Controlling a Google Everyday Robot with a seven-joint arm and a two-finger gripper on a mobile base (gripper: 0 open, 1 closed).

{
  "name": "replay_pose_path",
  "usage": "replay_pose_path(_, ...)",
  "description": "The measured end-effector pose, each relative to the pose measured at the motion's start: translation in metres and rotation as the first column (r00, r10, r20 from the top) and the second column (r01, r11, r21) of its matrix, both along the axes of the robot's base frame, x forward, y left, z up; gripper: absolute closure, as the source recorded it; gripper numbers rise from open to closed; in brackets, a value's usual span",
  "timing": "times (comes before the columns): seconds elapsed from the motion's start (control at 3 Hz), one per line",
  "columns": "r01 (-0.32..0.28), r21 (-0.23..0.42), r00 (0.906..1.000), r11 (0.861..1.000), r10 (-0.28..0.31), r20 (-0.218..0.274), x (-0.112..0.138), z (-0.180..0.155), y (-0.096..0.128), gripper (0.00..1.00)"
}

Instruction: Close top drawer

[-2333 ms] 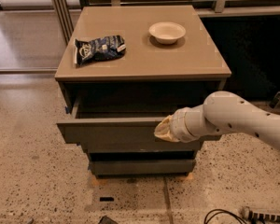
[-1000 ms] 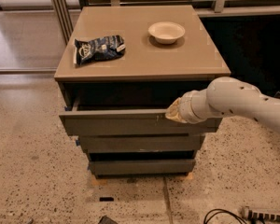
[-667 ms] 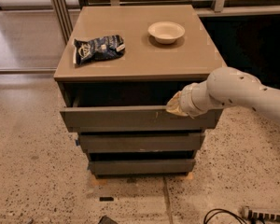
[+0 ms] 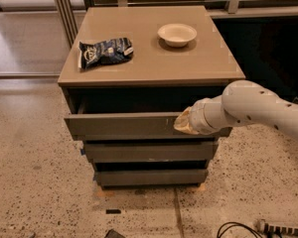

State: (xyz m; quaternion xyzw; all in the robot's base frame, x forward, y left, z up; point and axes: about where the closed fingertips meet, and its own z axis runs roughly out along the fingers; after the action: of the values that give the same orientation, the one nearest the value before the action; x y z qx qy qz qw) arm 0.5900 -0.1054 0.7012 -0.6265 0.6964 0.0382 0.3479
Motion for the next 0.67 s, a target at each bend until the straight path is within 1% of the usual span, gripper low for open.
replay_pose_path(0.33,-0.001,0.024,0.9997,1.0,0.002,-0.025,-0.014,-0.01,0.007,1.0)
replay_pose_path(0.67,0.008,0.023,0.999,1.0,-0.007,-0.044,-0.012,-0.028,0.007,1.0)
